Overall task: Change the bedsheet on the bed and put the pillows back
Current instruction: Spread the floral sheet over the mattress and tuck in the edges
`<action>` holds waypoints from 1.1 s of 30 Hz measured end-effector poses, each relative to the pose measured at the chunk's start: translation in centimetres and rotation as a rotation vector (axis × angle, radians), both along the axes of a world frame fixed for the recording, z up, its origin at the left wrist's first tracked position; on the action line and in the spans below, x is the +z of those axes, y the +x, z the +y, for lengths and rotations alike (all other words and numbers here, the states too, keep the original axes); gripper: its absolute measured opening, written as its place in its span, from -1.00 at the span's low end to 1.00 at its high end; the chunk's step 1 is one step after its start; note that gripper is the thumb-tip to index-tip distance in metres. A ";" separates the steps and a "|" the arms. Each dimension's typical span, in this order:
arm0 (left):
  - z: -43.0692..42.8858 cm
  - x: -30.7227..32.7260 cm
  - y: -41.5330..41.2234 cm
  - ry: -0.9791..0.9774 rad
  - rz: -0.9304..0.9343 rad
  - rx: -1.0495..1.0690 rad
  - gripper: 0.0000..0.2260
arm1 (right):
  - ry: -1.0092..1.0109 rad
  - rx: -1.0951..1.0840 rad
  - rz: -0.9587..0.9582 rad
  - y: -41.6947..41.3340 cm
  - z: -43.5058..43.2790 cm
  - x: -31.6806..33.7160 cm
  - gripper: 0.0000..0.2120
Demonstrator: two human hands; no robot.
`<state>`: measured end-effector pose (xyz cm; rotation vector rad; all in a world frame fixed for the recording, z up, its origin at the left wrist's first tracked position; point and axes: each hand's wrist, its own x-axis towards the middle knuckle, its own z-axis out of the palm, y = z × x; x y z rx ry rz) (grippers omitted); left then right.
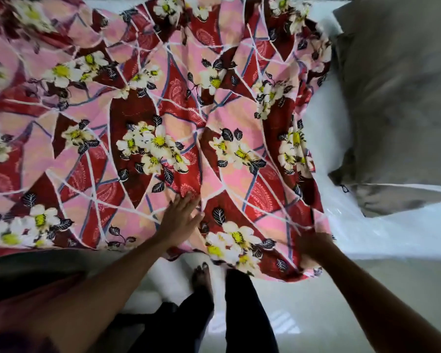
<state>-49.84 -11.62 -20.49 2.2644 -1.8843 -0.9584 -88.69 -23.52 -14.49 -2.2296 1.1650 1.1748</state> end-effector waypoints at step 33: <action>-2.4 4.8 -15.4 -0.141 -0.130 0.268 -0.37 | -0.121 0.394 -0.298 -0.2 -5.3 2.4 -0.16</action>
